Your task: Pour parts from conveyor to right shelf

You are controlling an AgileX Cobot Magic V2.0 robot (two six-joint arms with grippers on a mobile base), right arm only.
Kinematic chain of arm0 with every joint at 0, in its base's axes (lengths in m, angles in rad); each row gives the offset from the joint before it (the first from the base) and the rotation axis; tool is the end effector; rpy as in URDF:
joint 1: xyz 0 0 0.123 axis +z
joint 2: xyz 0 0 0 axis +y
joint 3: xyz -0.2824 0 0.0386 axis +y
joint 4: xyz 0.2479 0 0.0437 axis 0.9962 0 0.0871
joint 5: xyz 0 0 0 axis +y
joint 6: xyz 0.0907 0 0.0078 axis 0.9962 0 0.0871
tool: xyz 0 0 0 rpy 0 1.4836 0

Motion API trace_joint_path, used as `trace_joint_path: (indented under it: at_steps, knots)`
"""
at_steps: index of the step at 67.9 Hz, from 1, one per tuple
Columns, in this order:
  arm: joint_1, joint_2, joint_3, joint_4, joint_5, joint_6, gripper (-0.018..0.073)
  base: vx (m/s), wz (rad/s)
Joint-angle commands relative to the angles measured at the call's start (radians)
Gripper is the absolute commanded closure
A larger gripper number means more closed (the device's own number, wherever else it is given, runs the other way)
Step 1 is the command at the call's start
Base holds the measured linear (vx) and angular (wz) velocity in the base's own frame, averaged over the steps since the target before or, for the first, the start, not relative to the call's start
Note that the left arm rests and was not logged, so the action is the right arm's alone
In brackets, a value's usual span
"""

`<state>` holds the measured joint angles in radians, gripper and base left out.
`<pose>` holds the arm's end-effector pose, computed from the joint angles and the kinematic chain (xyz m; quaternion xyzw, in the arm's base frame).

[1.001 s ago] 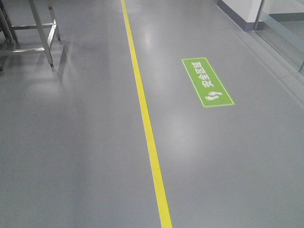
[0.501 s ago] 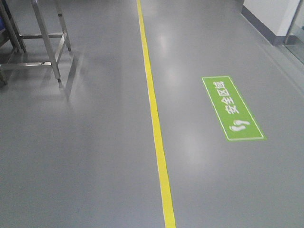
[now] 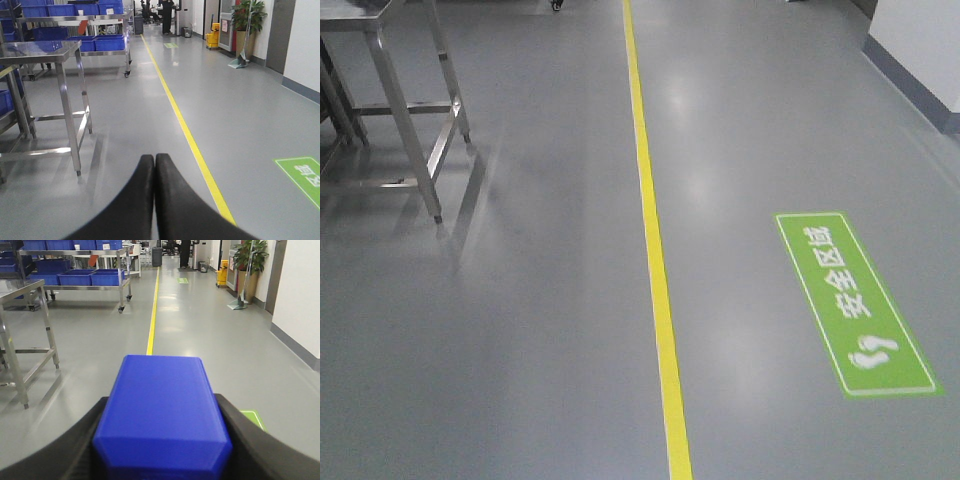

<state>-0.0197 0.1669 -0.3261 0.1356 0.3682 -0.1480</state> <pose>0.0561 0.0033 0.2795 -0.0168 0.7476 0.0046 0.6640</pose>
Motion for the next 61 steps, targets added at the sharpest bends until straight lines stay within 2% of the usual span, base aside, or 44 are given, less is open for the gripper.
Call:
trace_joint_path:
  at_steps: [1, 61]
  knots:
    - [-0.008, 0.013, -0.028, 0.002, -0.084, -0.002, 0.0565, 0.73, 0.06]
    - [-0.008, 0.013, -0.028, 0.002, -0.084, -0.002, 0.0565, 0.75, 0.07]
